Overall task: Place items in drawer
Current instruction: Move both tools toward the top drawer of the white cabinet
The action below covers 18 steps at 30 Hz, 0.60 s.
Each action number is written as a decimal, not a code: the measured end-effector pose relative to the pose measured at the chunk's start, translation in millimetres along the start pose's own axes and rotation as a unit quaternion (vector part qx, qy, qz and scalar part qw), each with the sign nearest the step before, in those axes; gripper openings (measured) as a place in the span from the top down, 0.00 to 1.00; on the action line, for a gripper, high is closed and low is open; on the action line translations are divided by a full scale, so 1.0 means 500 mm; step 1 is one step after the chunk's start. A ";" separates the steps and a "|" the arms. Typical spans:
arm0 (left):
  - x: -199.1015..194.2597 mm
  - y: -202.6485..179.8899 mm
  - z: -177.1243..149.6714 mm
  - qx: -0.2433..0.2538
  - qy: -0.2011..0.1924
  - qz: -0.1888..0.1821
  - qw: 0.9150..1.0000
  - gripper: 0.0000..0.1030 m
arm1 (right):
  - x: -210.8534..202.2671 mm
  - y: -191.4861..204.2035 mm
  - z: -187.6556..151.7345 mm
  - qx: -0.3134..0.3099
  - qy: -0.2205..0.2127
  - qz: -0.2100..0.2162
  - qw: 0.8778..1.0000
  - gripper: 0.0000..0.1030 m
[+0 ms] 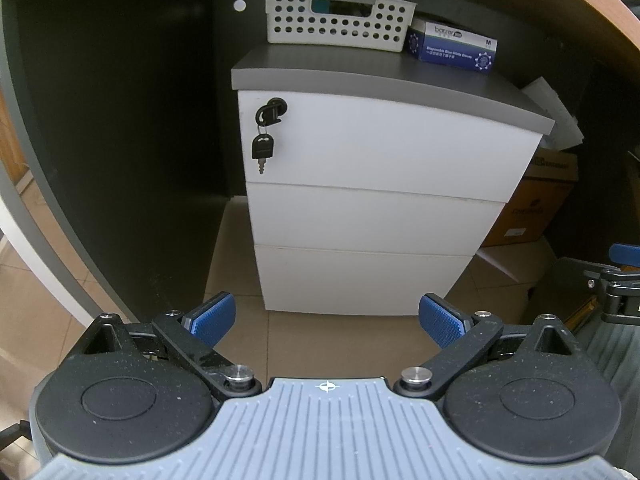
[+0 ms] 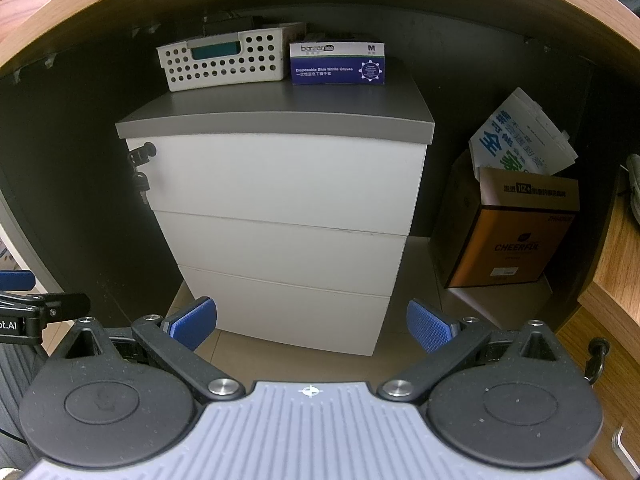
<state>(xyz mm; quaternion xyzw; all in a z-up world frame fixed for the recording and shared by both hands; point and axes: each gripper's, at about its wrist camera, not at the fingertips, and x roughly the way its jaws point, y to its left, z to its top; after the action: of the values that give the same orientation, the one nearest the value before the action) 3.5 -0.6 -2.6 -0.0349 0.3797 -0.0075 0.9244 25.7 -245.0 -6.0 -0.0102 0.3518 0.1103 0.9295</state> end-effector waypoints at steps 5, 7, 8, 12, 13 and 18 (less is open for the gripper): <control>0.003 0.001 0.001 0.000 0.001 0.000 1.000 0.04 | 0.002 -0.002 -0.001 0.001 0.001 0.000 1.000 0.01; 0.005 0.001 0.001 0.000 0.003 0.000 1.000 0.04 | 0.006 -0.003 0.001 0.001 0.002 0.000 1.000 0.01; 0.005 0.001 0.001 0.001 0.003 0.000 1.000 0.04 | 0.007 -0.003 0.001 0.000 0.002 0.001 1.000 0.01; 0.008 0.002 0.003 0.004 0.004 0.002 1.000 0.04 | 0.007 -0.001 -0.002 -0.001 0.003 0.000 1.000 0.01; 0.009 0.003 0.004 0.004 0.004 0.002 1.000 0.04 | 0.008 -0.002 -0.003 0.000 0.003 0.000 1.000 0.01; 0.015 0.006 0.009 0.004 0.003 0.003 1.000 0.04 | 0.012 -0.005 -0.004 0.002 0.004 -0.003 1.000 0.01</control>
<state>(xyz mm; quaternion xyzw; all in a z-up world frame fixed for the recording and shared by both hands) 12.0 2.4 -4.7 -0.0306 0.3825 -0.0065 0.9234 29.2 -246.3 -11.7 -0.0096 0.3554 0.1072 0.9285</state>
